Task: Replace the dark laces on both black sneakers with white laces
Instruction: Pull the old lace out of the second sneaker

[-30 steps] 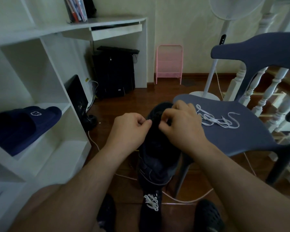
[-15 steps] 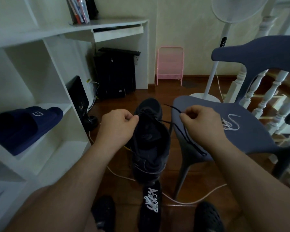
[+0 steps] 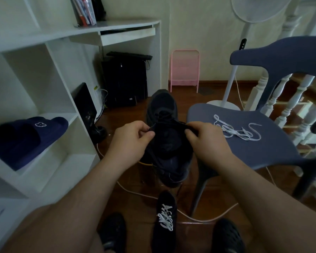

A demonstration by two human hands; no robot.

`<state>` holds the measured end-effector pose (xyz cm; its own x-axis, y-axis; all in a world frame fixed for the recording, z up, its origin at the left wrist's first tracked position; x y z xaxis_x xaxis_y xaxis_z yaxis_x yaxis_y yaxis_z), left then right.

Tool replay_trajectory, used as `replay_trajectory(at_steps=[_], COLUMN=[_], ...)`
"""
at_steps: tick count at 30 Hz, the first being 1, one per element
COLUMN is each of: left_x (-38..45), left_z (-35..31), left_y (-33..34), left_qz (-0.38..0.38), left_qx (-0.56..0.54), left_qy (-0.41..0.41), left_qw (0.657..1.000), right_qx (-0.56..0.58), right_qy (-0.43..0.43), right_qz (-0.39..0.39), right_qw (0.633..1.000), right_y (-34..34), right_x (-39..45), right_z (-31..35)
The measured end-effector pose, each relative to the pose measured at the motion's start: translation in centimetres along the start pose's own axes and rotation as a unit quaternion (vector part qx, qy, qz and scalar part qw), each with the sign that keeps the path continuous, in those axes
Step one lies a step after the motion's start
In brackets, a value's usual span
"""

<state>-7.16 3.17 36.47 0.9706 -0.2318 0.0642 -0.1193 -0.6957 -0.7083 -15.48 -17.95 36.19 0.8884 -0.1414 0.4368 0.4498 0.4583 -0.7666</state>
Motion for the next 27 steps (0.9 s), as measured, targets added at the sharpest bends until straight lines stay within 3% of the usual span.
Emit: replay_trajectory(at_steps=[4,6,9,13,21,23,25,27], left_x=[0.7,0.9,0.1,-0.9,-1.1,-0.7,0.0,0.2], left_z=[0.6,1.0,0.4,-2.1,-3.4,-2.9,-2.1,-1.8], left_y=[-1.0,-0.6,1.1,2.3,2.2,2.0,1.3,0.3], left_qz=[-0.029,-0.007,0.024,-0.065,-0.135,-0.089,0.013,0.095], left_qx=[0.04,0.048,0.09,0.123,0.151,0.095,-0.082,-0.243], left_qy=[-0.003,-0.008,0.054,0.157,0.171,0.158,0.123,0.099], left_qw=[0.999,0.999,0.994,0.978,0.964,0.979,0.989,0.96], right_qx=[0.005,-0.005,-0.041,-0.068,-0.079,-0.076,-0.057,-0.046], right_qy=[-0.016,-0.023,-0.042,-0.057,-0.078,-0.064,-0.028,-0.015], right_qz=[-0.016,-0.004,0.012,0.015,0.007,-0.005,-0.017,-0.026], right_qw=[1.0,1.0,0.998,0.996,0.994,0.995,0.998,0.999], right_y=[-0.4,0.2,1.2,1.6,1.8,1.3,0.4,-0.3], right_x=[0.5,0.4,-0.1,-0.2,-0.6,-0.5,-0.2,0.0], right_z=[-0.1,0.4,1.3,2.1,2.9,2.2,0.9,0.0])
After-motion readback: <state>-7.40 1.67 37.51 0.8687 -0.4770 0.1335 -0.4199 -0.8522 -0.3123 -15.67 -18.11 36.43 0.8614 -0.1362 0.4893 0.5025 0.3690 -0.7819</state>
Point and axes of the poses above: each hand's wrist, its own x-axis towards the middle knuckle, its own y-axis out of the palm, z = x × y, the point moved 4 cm from there along x, towards the middle knuckle, and after that the axes turned 14 degrees about -y, right-handed, at the moved point
